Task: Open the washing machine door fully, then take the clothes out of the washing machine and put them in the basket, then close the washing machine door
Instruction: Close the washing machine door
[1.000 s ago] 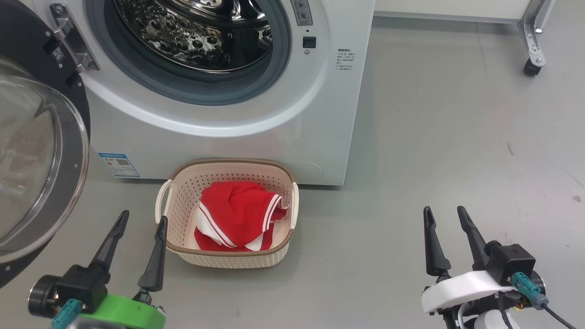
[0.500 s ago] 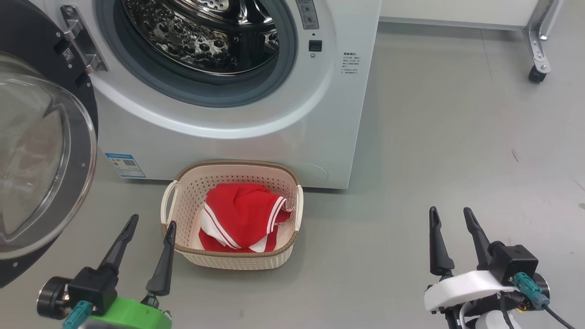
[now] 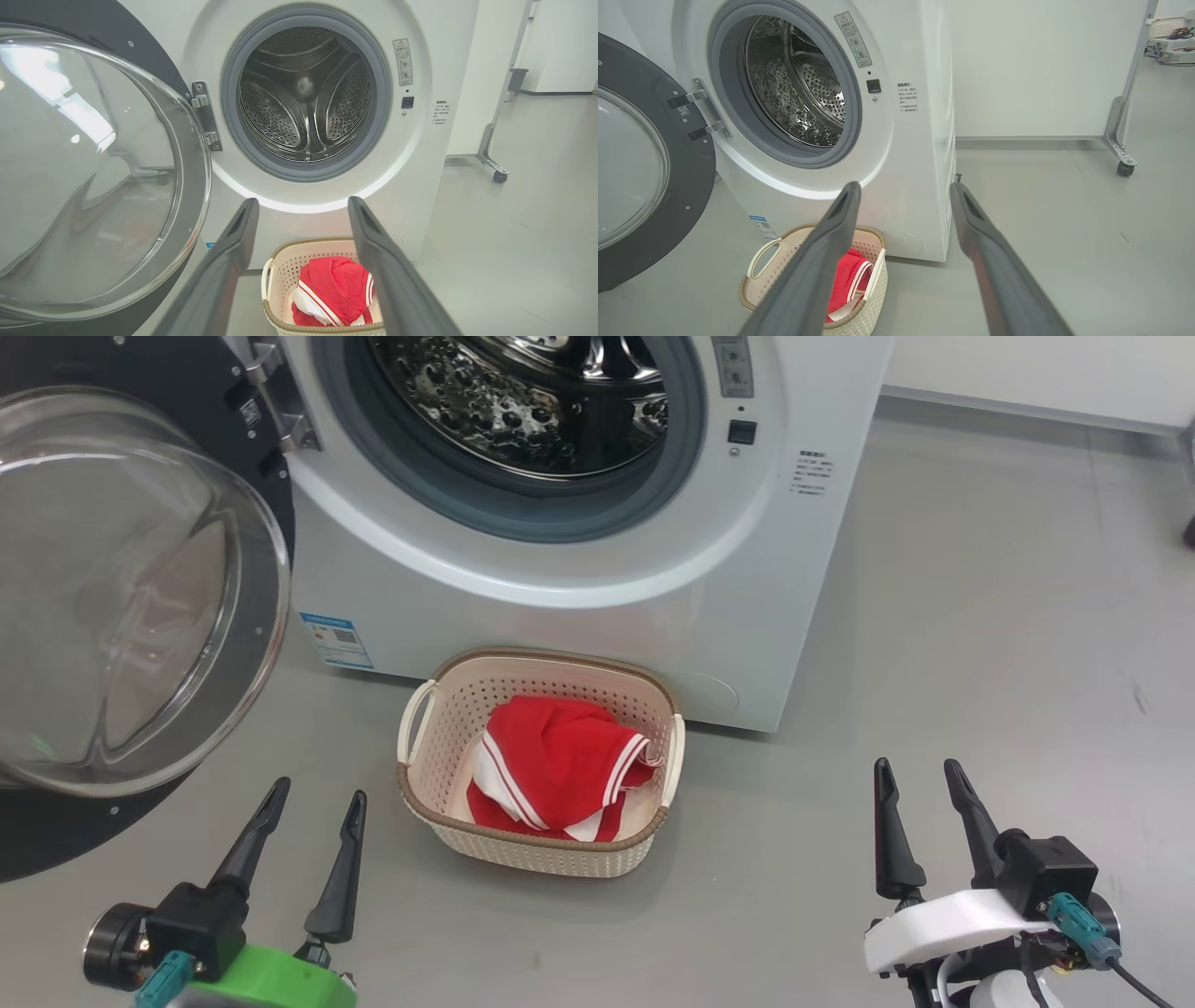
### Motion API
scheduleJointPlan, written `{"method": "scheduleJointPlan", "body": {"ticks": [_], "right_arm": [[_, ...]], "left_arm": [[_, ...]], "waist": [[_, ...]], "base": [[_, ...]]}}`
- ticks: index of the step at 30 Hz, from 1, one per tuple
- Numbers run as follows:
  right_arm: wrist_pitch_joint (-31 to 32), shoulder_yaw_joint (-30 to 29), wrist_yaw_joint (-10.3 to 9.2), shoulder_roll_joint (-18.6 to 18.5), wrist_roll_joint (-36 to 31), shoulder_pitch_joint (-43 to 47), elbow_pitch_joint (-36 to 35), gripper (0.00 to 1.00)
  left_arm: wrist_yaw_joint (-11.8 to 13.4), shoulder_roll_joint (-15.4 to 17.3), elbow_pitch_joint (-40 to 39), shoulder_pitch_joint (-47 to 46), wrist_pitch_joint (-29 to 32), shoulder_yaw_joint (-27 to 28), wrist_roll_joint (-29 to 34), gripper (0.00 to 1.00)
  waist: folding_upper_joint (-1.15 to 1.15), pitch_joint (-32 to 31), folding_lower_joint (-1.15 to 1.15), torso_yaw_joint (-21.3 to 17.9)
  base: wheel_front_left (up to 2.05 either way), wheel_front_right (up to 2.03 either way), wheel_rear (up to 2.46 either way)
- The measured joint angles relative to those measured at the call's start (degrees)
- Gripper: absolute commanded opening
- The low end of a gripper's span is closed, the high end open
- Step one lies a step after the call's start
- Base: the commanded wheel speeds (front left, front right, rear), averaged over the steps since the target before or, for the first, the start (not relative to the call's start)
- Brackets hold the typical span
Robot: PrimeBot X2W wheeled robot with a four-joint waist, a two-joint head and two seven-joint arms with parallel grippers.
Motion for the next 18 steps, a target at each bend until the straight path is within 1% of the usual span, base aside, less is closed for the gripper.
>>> {"method": "scheduleJointPlan", "body": {"ticks": [2, 6, 8, 14, 18], "right_arm": [[0.0, 0.09, 0.41, 0.01, 0.0, 0.0, 0.02, 1.0], [0.0, 0.33, 0.51, 0.0, 0.0, -0.01, 0.36, 1.0], [0.0, 0.45, 0.97, 0.01, 0.01, -0.01, 0.57, 1.0], [0.0, 0.86, 1.01, 0.01, -0.04, -0.01, 1.2, 1.0], [0.0, 1.03, 1.48, 0.01, -0.03, 0.0, 1.4, 1.0]], "left_arm": [[-0.02, 0.0, 0.11, 0.0, 0.0, 0.2, 0.0, 1.0], [-0.02, -0.07, 0.27, -0.01, 0.0, 0.94, 0.0, 1.0], [-0.02, -0.13, 0.46, -0.01, 0.0, 1.11, 0.02, 1.0], [-0.02, -0.37, 1.08, -0.01, 0.0, 1.23, 0.43, 1.0], [-0.02, -0.75, 1.26, 0.0, 0.0, 1.42, 0.56, 1.0]], "waist": [[0.0, 0.03, 0.0, 1.34], [0.0, 0.01, 0.0, 4.19], [0.0, -0.07, 0.0, 5.7], [0.0, -0.53, 0.0, 10.31], [0.0, -0.95, 0.0, 13.23]], "base": [[0.0, 0.0, 0.0], [0.0, 0.0, 0.0], [0.0, 0.0, 0.0], [0.0, 0.0, 0.0], [0.0, 0.0, 0.0]]}}
